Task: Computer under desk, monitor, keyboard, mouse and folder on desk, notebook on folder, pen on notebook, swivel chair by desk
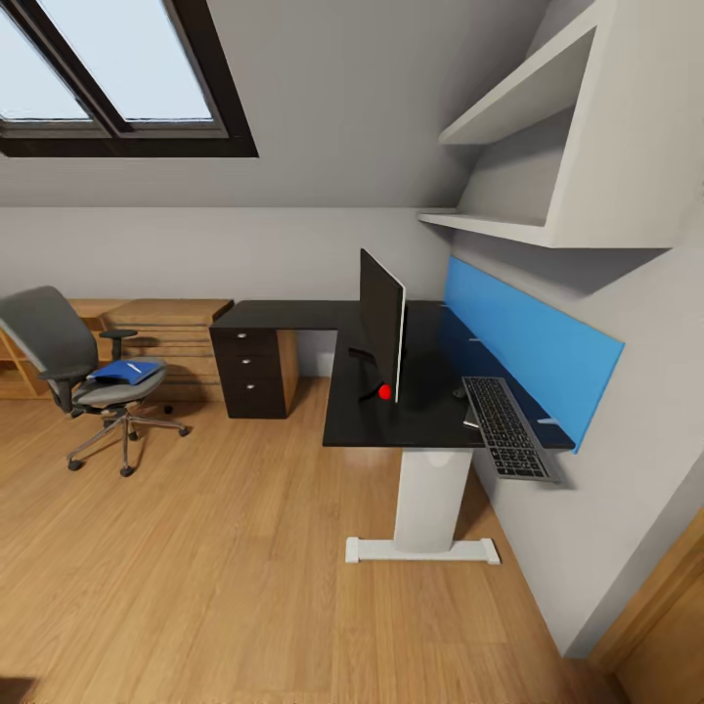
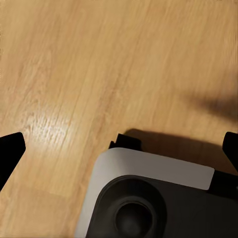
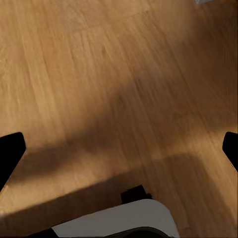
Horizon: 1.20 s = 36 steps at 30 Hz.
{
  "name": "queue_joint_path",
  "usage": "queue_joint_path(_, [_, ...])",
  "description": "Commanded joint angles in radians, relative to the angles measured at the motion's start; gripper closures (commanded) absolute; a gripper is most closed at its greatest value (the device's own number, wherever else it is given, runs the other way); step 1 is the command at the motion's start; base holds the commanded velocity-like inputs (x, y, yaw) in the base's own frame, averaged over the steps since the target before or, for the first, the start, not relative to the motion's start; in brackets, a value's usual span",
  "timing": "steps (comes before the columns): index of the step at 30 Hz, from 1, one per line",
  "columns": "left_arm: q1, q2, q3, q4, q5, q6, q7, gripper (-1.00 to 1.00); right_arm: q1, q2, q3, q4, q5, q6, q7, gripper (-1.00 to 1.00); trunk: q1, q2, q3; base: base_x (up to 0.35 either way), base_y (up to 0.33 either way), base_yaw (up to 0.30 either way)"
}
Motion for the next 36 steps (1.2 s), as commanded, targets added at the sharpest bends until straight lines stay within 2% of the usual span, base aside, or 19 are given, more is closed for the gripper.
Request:
queue_joint_path(1, [0.0, -0.001, -0.002, 0.001, 0.006, -0.003, -0.003, -1.0, 0.0, 0.002, -0.009, -0.04, 0.001, -0.003, 0.002, -1.0, 0.0, -0.001, -0.001, -0.005, 0.0, 0.0])
queue_joint_path(7, [-0.001, 0.001, -0.001, -0.013, 0.006, -0.004, -0.001, -1.0, 0.0, 0.003, -0.01, -0.217, -0.005, 0.001, -0.002, -1.0, 0.0, -0.001, -0.001, -0.002, 0.0, 0.0])
queue_joint_path(10, [-0.001, 0.002, -0.001, -0.075, 0.006, 0.002, 0.0, -1.0, 0.0, 0.004, -0.012, -0.341, -0.013, 0.005, -0.003, -1.0, 0.0, -0.001, -0.001, 0.0, 0.0, 0.0])
queue_joint_path(11, [-0.001, 0.003, -0.001, -0.126, 0.005, 0.005, 0.0, -1.0, -0.001, 0.004, -0.013, -0.406, -0.02, 0.009, -0.004, -1.0, 0.0, -0.001, -0.001, 0.0, 0.0, 0.0])
queue_joint_path(14, [-0.002, 0.005, -0.002, -0.215, 0.005, 0.014, -0.001, -1.0, -0.002, 0.005, -0.014, -0.503, -0.039, 0.026, -0.006, -1.0, 0.0, -0.001, -0.001, 0.0, 0.0, 0.0])
queue_joint_path(15, [-0.002, 0.007, -0.001, -0.278, 0.005, 0.039, -0.001, -1.0, -0.003, 0.005, -0.014, -0.566, -0.059, 0.048, -0.007, -1.0, 0.0, -0.001, -0.001, 0.0, 0.0, 0.0])
queue_joint_path(17, [-0.002, 0.008, -0.001, -0.343, 0.005, 0.09, -0.001, -1.0, -0.005, 0.005, -0.014, -0.623, -0.088, 0.084, -0.008, -1.0, 0.0, -0.001, -0.001, 0.0, 0.0, 0.0])
queue_joint_path(18, [-0.002, 0.009, -0.001, -0.414, 0.006, 0.165, -0.001, -1.0, -0.008, 0.004, -0.015, -0.671, -0.128, 0.135, -0.009, -1.0, 0.0, -0.001, -0.001, 0.0, 0.0, 0.0])
queue_joint_path(24, [-0.002, 0.007, 0.003, -0.658, 0.007, 0.437, 0.001, -1.0, -0.062, -0.01, -0.018, -0.758, -0.304, 0.315, -0.01, -1.0, 0.0, -0.001, -0.001, 0.0, 0.0, 0.0])
queue_joint_path(25, [-0.002, 0.004, 0.007, -0.736, 0.008, 0.512, 0.001, -1.0, -0.095, -0.023, -0.021, -0.773, -0.367, 0.362, -0.011, -1.0, 0.0, -0.001, -0.001, 0.0, 0.0, 0.0])
queue_joint_path(27, [-0.002, 0.001, 0.01, -0.804, 0.008, 0.572, 0.001, -1.0, -0.128, -0.041, -0.026, -0.782, -0.429, 0.398, -0.012, -1.0, 0.0, -0.001, -0.001, 0.0, 0.0, 0.0])
queue_joint_path(28, [-0.002, -0.002, 0.011, -0.86, 0.009, 0.617, 0.001, -1.0, -0.158, -0.061, -0.032, -0.788, -0.49, 0.426, -0.014, -1.0, 0.0, -0.001, -0.001, 0.0, 0.0, 0.0])
queue_joint_path(30, [-0.002, -0.005, 0.013, -0.9, 0.012, 0.651, -0.001, -1.0, -0.185, -0.078, -0.036, -0.792, -0.552, 0.449, -0.019, -1.0, 0.0, -0.001, -0.001, 0.0, 0.0, 0.0])
queue_joint_path(31, [-0.002, -0.007, 0.014, -0.927, 0.022, 0.677, -0.003, -1.0, -0.208, -0.093, -0.038, -0.793, -0.614, 0.472, -0.027, -1.0, 0.0, -0.001, -0.001, 0.0, 0.0, 0.0])
queue_joint_path(32, [-0.002, -0.008, 0.014, -0.937, 0.03, 0.687, -0.004, -1.0, -0.22, -0.099, -0.039, -0.794, -0.646, 0.483, -0.031, -1.0, 0.0, -0.001, -0.001, 0.0, 0.0, 0.0])
queue_joint_path(34, [-0.002, -0.009, 0.015, -0.96, 0.064, 0.709, -0.006, -1.0, -0.262, -0.112, -0.04, -0.795, -0.771, 0.525, -0.044, -1.0, 0.0, -0.001, -0.001, 0.0, 0.0, 0.0])
queue_joint_path(35, [-0.002, -0.01, 0.015, -0.963, 0.071, 0.712, -0.007, -1.0, -0.272, -0.114, -0.041, -0.795, -0.798, 0.534, -0.046, -1.0, 0.0, -0.001, -0.001, 0.0, 0.0, 0.0])
queue_joint_path(36, [-0.002, -0.01, 0.014, -0.97, 0.085, 0.718, -0.008, -1.0, -0.294, -0.118, -0.041, -0.798, -0.865, 0.553, -0.049, -1.0, 0.0, -0.001, -0.001, 0.0, 0.0, 0.0])
